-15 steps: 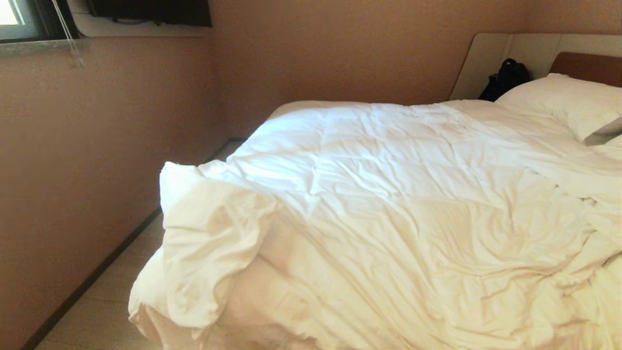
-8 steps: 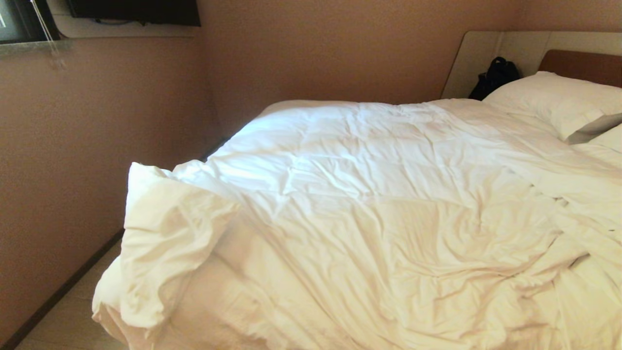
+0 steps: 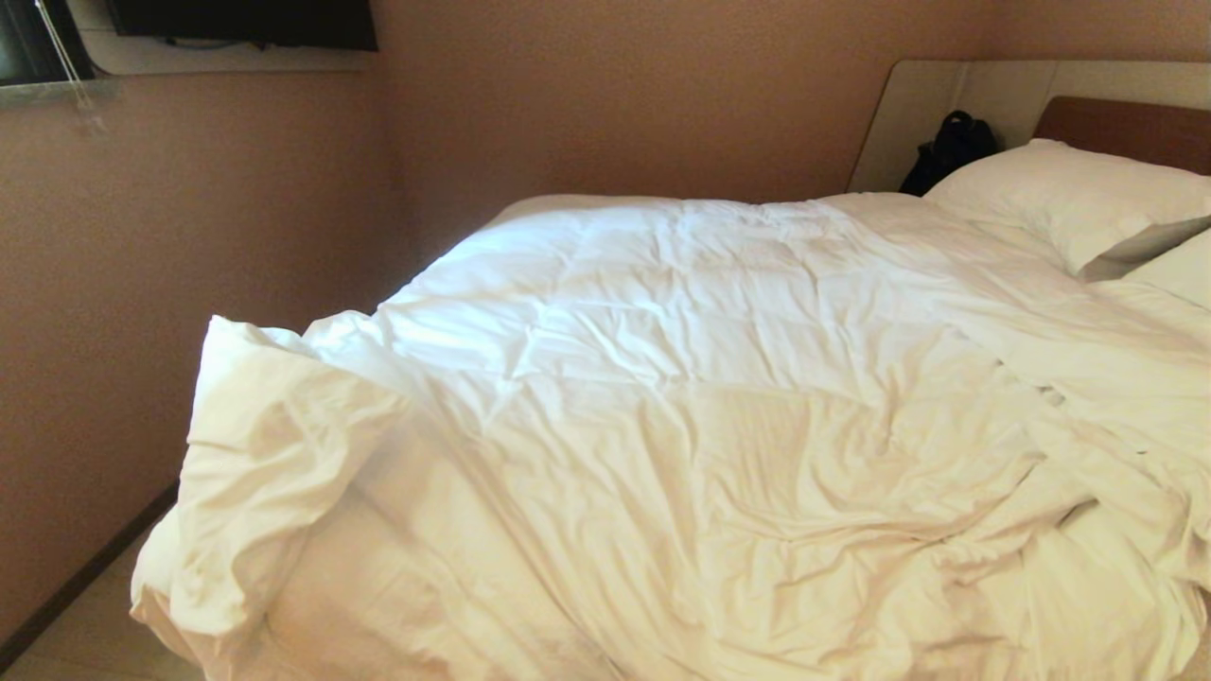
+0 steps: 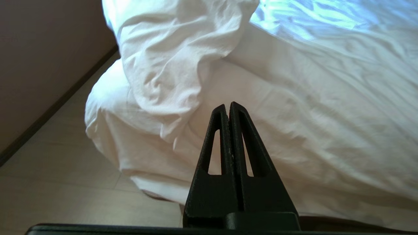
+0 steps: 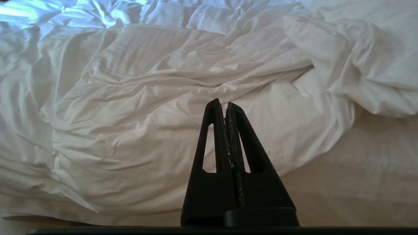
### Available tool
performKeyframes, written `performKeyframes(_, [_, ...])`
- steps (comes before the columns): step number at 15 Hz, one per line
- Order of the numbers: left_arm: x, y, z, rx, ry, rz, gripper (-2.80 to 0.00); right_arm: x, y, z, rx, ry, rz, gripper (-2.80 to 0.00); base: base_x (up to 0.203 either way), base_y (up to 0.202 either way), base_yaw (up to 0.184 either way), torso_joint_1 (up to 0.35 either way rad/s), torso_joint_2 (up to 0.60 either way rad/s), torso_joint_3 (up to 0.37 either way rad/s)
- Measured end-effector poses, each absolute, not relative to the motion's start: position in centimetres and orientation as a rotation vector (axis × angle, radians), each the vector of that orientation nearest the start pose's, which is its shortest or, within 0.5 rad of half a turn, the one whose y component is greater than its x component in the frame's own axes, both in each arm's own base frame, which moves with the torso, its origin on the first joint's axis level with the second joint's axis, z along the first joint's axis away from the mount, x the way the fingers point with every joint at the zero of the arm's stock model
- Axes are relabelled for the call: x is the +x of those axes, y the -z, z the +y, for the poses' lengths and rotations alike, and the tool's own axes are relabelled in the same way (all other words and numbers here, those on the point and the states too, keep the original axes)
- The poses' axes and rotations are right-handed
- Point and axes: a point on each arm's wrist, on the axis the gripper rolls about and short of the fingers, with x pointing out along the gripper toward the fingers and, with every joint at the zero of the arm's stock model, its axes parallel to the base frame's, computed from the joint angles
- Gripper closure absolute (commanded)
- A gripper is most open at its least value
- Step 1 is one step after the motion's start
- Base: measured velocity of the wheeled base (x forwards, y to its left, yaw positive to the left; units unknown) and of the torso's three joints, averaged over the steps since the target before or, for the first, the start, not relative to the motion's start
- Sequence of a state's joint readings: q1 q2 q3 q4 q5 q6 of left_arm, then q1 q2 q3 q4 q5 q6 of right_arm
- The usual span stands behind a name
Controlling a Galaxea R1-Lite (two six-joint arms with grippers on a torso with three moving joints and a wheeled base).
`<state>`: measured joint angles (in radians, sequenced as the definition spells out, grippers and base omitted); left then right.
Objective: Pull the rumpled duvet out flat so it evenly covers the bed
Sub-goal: Hold the folded corner of the quilt
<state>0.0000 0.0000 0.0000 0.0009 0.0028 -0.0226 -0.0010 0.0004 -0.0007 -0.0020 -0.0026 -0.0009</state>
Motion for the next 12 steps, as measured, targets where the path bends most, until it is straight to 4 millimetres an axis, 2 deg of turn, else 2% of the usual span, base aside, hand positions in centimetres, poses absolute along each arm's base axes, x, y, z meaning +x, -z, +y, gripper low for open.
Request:
performKeyframes(5, [-2.28, -7.54, 0.0, -0.03, -0.003, 0.001, 0.0, -2.28, -7.58, -0.01, -0.001, 0.003, -0.001, 0.0, -0.01, 0.0, 0.0, 0.002, 0.0, 0.001])
performKeyframes(10, [-2.28, -7.53, 0.0, -0.026, -0.003, 0.002, 0.0, -2.28, -7.58, -0.01, 0.0, 0.002, -0.001, 0.0, -0.181, 0.0, 0.001, 0.002, 0.0, 0.001])
performKeyframes(12, [-2.28, -7.53, 0.0, -0.023, -0.004, 0.002, 0.0, -2.28, -7.58, -0.01, 0.0, 0.002, -0.001, 0.0, -0.067, 0.0, 0.0, -0.004, 0.0, 0.001])
